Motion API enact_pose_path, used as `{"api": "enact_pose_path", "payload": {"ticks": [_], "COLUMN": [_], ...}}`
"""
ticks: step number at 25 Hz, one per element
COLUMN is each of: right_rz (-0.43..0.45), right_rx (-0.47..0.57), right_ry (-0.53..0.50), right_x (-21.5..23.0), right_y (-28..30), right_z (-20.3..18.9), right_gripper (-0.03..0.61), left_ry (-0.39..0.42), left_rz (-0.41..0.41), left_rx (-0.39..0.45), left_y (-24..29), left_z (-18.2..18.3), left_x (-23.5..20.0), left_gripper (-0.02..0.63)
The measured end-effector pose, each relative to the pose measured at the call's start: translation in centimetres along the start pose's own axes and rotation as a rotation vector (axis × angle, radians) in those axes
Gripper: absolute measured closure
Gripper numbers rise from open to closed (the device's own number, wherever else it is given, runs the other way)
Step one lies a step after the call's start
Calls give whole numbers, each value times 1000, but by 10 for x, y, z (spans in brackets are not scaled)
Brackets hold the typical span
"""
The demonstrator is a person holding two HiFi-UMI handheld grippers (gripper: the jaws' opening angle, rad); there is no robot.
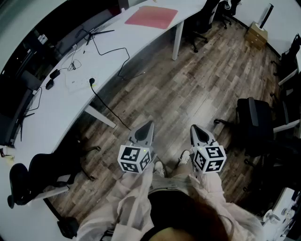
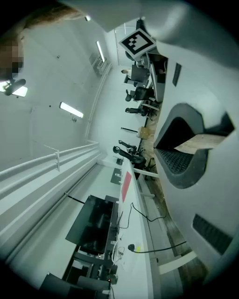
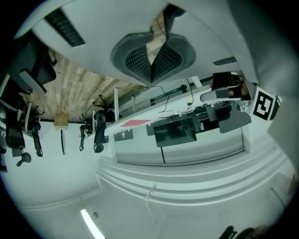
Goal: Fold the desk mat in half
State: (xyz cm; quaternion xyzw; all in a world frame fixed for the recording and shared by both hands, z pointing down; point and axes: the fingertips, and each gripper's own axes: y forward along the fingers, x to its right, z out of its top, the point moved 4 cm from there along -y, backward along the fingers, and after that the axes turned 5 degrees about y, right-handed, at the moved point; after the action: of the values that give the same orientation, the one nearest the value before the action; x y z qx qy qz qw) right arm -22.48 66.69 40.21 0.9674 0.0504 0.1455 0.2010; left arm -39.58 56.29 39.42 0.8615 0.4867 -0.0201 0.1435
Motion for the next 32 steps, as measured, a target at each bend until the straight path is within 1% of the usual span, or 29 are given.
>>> {"api": "enact_pose_path", "payload": {"ticks": [5, 11, 15, 17, 21, 24, 26, 29, 32], "right_rz": [-24, -39, -62, -66, -61, -55, -34, 6, 27], "right_rx": [31, 28, 7, 4, -2, -8, -5, 3, -3], "right_ry": [4, -8, 1, 1, -6, 16, 21, 9, -25], "right_x": [-8, -16, -4, 1, 13, 30, 40, 54, 77], "right_y": [-14, -20, -16, -8, 19, 47, 70, 113, 152], "right_z": [-6, -13, -11, -7, 6, 17, 28, 56, 92], "right_gripper": [565, 565, 565, 565, 565, 565, 565, 565, 565], "left_ry": [-3, -14, -21, -17, -28, -22, -15, -10, -23], "left_rz": [3, -19, -38, -36, -24, -28, -30, -16, 5], "left_rx": [1, -12, -21, -20, -20, -25, -25, -20, -11], "left_y": [-14, -20, -11, -3, 23, 54, 77, 115, 159], "left_z": [-4, -11, -12, -9, -3, 3, 10, 26, 49], "left_x": [0, 0, 1, -5, -25, -36, -46, -67, -85], "left_gripper": [591, 591, 591, 591, 591, 591, 591, 591, 591]}}
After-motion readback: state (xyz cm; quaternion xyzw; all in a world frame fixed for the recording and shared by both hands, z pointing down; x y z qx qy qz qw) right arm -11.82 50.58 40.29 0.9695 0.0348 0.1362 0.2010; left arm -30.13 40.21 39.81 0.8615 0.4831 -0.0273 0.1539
